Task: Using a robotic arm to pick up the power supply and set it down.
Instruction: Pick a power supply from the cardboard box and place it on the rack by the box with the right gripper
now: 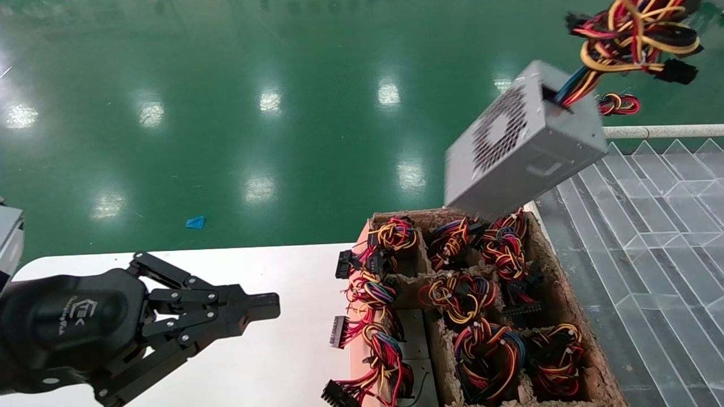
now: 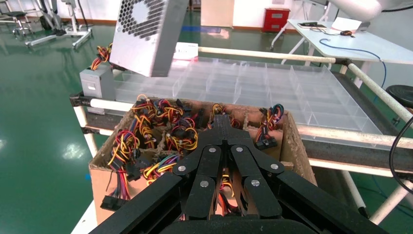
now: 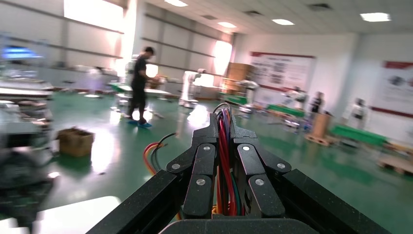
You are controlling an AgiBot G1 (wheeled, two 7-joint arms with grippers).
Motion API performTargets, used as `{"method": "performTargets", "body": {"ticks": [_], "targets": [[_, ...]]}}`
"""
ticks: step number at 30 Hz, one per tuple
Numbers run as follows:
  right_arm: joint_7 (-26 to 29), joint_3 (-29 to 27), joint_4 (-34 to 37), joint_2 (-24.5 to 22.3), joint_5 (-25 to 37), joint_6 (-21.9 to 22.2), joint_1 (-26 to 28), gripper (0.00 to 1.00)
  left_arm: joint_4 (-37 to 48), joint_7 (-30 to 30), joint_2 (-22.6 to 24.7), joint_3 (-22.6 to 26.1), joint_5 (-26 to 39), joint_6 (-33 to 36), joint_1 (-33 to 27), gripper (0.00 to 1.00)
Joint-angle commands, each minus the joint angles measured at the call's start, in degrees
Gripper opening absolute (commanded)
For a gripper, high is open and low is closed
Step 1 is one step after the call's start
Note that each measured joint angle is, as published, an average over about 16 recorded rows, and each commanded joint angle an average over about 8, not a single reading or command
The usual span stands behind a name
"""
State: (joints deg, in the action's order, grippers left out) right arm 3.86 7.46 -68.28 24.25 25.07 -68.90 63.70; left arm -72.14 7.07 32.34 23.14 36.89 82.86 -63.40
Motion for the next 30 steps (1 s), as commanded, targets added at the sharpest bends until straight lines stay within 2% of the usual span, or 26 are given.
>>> {"method": "performTargets", "body": {"ticks": [1,5,14,21,25,30], "targets": [[-0.4,0.1,1.9,0.5,0.6,1.2,0.5,0.0,0.0,0.0,0.0,0.0,0.0,0.0,0.0,0.0],[-2.0,0.9,8.6,1.9,2.2,0.9,2.2,0.0,0.0,0.0,0.0,0.0,0.0,0.0,0.0,0.0],[-6.4,2.3,24.8,4.3,4.8,-2.9,5.4,0.0,0.0,0.0,0.0,0.0,0.0,0.0,0.0,0.0],[-9.1,3.5,38.9,8.1,6.4,-4.1,9.2,0.0,0.0,0.0,0.0,0.0,0.0,0.0,0.0,0.0],[-10.5,4.4,46.7,11.0,7.8,-2.2,12.2,0.0,0.0,0.0,0.0,0.0,0.0,0.0,0.0,0.0],[-12.0,5.7,53.9,15.0,10.0,3.3,16.4,0.0,0.0,0.0,0.0,0.0,0.0,0.0,0.0,0.0]]}}
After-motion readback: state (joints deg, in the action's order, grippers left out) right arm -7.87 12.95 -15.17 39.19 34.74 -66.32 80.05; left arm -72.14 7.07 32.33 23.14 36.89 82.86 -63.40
